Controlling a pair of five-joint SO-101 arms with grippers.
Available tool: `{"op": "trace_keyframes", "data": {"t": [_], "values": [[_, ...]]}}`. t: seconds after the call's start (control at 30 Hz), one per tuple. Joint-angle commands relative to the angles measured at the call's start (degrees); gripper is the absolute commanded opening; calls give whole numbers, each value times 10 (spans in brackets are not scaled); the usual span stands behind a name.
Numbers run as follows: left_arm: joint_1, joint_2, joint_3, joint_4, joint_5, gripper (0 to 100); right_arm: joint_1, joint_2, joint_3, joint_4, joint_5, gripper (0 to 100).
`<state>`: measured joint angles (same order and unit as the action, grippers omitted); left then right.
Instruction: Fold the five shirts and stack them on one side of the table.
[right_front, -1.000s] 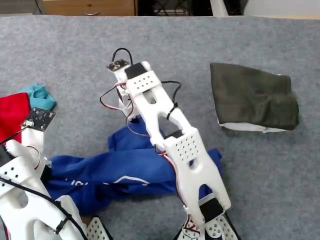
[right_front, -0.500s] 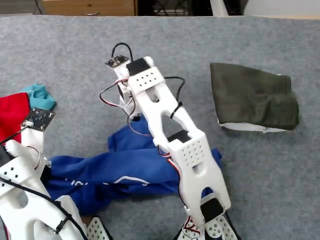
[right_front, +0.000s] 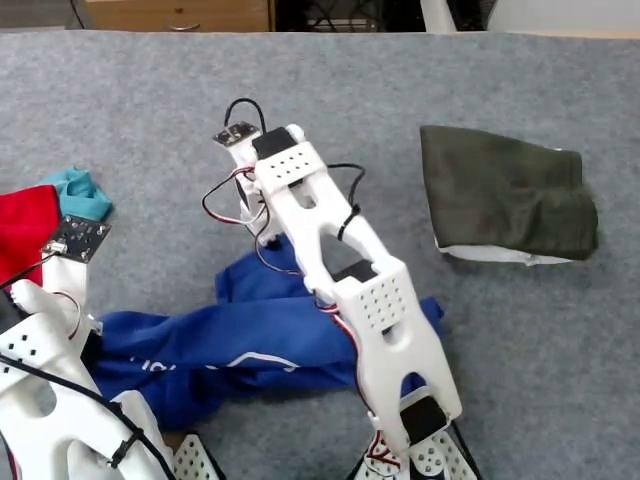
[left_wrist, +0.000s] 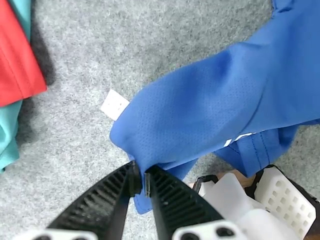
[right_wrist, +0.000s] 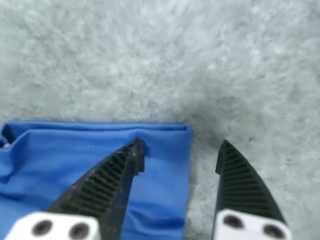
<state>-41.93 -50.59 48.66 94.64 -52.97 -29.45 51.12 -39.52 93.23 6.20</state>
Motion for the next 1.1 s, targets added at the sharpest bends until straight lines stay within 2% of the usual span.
{"op": "trace_keyframes", "data": {"t": [0.0,0.1,0.27,0.53,0.63,0.83,1.07], "values": [[-3,-8,-4,-4,-6,29,-2,11,-3,-18,1,243],[-3,-8,-3,-4,-6,29,-2,29,-3,-27,1,224],[-3,-8,-2,-4,-6,29,2,44,-16,-25,2,61],[-3,-8,-5,-4,-6,29,3,46,-45,38,1,54],[-3,-8,-6,-4,-6,29,6,46,-45,39,-1,11],[-3,-8,-6,-4,-6,30,34,43,-54,36,-41,14],[1,-8,-7,-4,14,30,83,13,-208,80,-63,14]]}}
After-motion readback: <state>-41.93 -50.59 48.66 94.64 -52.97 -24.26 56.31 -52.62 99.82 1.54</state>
